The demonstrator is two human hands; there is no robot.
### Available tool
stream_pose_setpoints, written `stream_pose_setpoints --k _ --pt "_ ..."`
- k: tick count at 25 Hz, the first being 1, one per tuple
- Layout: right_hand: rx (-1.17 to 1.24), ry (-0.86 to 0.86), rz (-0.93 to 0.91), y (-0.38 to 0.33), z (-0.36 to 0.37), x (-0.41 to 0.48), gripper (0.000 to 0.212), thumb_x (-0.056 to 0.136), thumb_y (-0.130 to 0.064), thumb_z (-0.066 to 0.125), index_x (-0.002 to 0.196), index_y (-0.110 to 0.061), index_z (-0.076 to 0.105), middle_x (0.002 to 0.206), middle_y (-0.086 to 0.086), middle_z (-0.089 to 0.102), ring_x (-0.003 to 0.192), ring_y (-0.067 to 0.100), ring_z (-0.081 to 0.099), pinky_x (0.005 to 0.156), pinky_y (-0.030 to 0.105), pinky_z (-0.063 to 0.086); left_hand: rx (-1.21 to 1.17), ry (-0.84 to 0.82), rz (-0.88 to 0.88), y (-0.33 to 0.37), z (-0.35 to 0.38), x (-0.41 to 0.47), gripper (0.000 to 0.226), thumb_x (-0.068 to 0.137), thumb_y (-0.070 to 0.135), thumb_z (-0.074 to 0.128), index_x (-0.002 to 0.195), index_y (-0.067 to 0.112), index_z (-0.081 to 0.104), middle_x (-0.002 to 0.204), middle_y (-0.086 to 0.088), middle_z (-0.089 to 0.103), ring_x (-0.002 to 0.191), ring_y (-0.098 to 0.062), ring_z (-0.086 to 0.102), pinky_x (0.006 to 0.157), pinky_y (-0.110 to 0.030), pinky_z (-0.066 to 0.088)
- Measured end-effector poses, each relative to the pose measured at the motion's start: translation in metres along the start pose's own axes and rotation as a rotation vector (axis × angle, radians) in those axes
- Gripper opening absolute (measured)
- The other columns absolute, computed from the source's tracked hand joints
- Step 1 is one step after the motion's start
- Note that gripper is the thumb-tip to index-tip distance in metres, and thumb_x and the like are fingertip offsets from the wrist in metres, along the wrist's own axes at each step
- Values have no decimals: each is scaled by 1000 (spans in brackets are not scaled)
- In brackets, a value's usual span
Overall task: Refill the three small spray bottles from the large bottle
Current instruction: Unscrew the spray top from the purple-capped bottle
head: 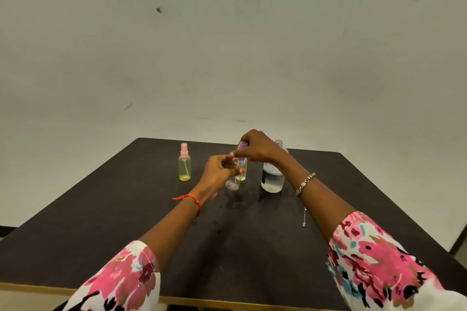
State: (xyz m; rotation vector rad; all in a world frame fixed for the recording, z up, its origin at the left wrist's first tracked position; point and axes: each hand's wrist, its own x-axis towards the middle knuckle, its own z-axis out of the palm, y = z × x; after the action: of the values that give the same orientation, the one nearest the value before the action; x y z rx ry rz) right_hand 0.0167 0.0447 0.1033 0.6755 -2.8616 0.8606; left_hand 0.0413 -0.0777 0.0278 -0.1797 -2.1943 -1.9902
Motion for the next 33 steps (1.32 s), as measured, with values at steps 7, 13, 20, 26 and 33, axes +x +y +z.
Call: stream_pose_setpoints --k 7,13,20,26,33 --pt "-89 -39 -29 -7 -3 -3 41 77 -26 70 108 -2 57 96 9 53 85 20 52 66 24 46 43 11 -9 0 -1 -1 37 73 -1 71 109 0 62 104 -20 68 102 -27 64 93 -38 51" --pt "-97 -109 -42 -9 -2 -5 40 74 -19 73 108 -5 59 98 5 51 86 19 51 58 17 40 57 -5 -18 -1 -3 -4 37 74 -4 69 110 -1 61 103 -18 67 102 -26 63 86 -30 52" --pt "-50 -141 -11 -12 -6 -5 15 77 -2 65 92 1 65 84 14 65 60 13 56 56 17 45 90 -1 -24 1 -5 -6 41 73 -3 70 112 -1 60 102 -14 66 98 -22 62 82 -26 50" --pt "79 -69 -10 -8 -17 -5 16 75 9 56 86 3 65 78 10 64 65 15 57 62 21 47 169 3 -70 -9 -12 -4 45 72 0 72 116 0 59 103 -9 65 101 -19 59 87 -28 48" --pt "547 142 260 39 8 -16 19 86 -1 51 96 8 64 64 8 54 51 13 46 45 13 42 74 159 -155 -22 -28 -4 41 75 -3 68 115 -5 58 113 -16 62 106 -24 56 91 -31 46"
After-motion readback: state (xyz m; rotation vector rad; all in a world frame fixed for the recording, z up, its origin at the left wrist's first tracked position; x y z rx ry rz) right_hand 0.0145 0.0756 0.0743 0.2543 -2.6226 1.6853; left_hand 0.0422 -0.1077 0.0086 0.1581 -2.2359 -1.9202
